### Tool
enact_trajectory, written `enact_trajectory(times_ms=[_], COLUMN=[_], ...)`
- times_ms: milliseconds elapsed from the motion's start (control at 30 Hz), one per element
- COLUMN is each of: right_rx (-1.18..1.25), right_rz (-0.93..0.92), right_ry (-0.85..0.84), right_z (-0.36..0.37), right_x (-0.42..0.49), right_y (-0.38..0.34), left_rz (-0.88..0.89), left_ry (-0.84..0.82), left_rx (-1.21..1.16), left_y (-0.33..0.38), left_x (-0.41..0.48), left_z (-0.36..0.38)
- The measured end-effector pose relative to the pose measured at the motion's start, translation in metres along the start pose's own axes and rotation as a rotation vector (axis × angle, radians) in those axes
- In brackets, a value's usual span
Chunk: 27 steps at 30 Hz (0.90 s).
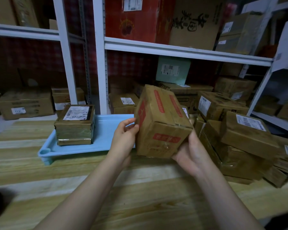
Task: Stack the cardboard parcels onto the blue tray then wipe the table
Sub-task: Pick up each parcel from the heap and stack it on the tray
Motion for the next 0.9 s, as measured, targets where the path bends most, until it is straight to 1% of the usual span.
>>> enact_trajectory(times_ms=[100, 233, 300, 400, 533, 600, 733, 900], right_rx=[0.038, 0.138, 0.109, 0.026, -0.029, -0.012, 0.114, 0.168], right_rz=[0.013, 0.041, 0.055, 0.106, 0.181, 0.17, 0.095, 0.022], right_ry=[-0.015, -0.084, -0.094, -0.055, -0.015, -0.006, 0.013, 0.069], right_z=[0.001, 0.004, 0.004, -0.002, -0.007, -0.008, -0.001, -0.002], right_x=[0.001, -0.003, -0.004, -0.001, 0.003, 0.004, 0.003, 0.002], right_y=[0.0, 0.001, 0.006, 0.016, 0.027, 0.028, 0.021, 0.013], left_rz=[0.023, 0.098, 0.121, 0.127, 0.154, 0.169, 0.177, 0.19], left_ry=[0.017, 0.017, 0.022, 0.073, 0.076, 0.08, 0.075, 0.096], left_rx=[0.011, 0.023, 0.023, -0.012, -0.026, -0.017, -0.016, 0.069], left_y=[0.003, 0.011, 0.014, 0.02, 0.027, 0.029, 0.029, 0.025], left_x=[-0.001, -0.002, -0.003, -0.005, -0.004, -0.005, -0.005, -0.001], left_z=[-0.002, -0.004, -0.004, -0.01, -0.014, -0.016, -0.017, -0.019])
Point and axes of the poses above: each hand's wrist, its own x-axis towards the middle knuckle, its own z-axis out of the palm, y = z × x, the point moved 9 cm from there along x, towards the middle knuckle, and after that the axes turned 7 degrees about -z, right-handed, at the moved point
